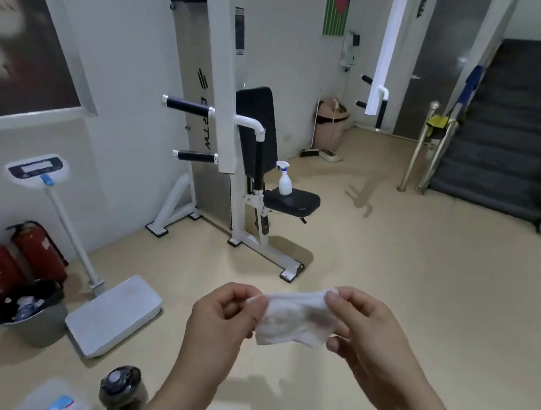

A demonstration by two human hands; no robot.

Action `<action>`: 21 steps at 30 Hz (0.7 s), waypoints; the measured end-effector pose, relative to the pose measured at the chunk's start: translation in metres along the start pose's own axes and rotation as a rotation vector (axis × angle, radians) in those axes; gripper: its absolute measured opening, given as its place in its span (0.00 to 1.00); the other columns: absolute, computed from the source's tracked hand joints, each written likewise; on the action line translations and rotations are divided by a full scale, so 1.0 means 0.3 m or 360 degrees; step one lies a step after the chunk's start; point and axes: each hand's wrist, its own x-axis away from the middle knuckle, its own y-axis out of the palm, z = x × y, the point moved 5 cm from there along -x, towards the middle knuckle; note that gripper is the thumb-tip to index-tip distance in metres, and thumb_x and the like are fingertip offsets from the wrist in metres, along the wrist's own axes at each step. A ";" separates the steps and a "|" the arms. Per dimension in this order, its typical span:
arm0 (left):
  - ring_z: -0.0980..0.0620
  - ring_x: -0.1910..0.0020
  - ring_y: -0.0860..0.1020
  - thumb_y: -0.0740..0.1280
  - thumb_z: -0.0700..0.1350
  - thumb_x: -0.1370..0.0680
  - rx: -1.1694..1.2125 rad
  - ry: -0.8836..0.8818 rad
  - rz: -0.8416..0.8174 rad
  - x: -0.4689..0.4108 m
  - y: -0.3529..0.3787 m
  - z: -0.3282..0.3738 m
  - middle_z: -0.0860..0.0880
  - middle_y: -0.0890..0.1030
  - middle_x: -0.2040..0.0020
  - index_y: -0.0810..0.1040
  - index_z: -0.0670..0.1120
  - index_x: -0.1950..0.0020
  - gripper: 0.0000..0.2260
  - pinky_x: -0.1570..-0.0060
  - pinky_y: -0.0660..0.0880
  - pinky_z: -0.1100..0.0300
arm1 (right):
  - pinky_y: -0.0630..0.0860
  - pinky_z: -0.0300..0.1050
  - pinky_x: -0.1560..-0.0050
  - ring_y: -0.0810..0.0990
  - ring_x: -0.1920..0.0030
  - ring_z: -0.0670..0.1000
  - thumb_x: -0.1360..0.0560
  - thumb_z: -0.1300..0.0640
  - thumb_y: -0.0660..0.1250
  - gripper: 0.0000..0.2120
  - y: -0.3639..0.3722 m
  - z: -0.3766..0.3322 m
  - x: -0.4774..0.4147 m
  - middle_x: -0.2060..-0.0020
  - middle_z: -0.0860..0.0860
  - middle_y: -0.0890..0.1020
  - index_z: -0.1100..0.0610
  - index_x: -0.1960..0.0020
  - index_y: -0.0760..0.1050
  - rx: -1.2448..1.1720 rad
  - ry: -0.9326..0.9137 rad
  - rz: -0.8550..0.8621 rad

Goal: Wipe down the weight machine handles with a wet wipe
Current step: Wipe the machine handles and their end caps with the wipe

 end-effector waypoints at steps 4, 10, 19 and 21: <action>0.55 0.74 0.70 0.72 0.36 0.28 0.0037 0.0117 0.0142 -0.191 0.151 0.052 0.51 0.75 0.73 0.77 0.43 0.63 0.07 0.71 0.68 0.68 | 0.81 0.40 0.63 0.79 0.65 0.51 0.25 0.64 0.68 0.06 -0.054 -0.095 -0.260 0.65 0.57 0.80 0.68 0.55 0.78 -0.0318 -0.0039 0.0109; 0.54 0.73 0.75 0.72 0.38 0.28 0.0033 0.0078 0.0155 -0.472 0.282 0.076 0.47 0.81 0.71 0.84 0.45 0.63 0.05 0.70 0.72 0.66 | 0.76 0.41 0.60 0.76 0.67 0.50 0.24 0.62 0.67 0.08 0.006 -0.177 -0.527 0.66 0.56 0.83 0.61 0.57 0.84 0.0111 -0.0205 -0.0368; 0.52 0.74 0.72 0.70 0.42 0.25 0.0062 0.0010 0.0228 -0.949 0.238 0.014 0.43 0.77 0.73 0.79 0.47 0.60 0.05 0.70 0.69 0.62 | 0.69 0.36 0.66 0.74 0.68 0.45 0.30 0.57 0.75 0.00 0.088 -0.251 -0.997 0.69 0.45 0.80 0.53 0.60 0.84 0.0585 -0.0374 -0.0330; 0.52 0.74 0.72 0.69 0.41 0.24 0.0100 0.0050 0.0296 -1.027 0.213 0.027 0.43 0.76 0.73 0.76 0.46 0.58 0.04 0.71 0.69 0.63 | 0.69 0.37 0.64 0.75 0.66 0.46 0.30 0.60 0.73 0.02 0.107 -0.290 -1.080 0.69 0.47 0.79 0.56 0.61 0.83 0.0491 -0.0336 -0.0346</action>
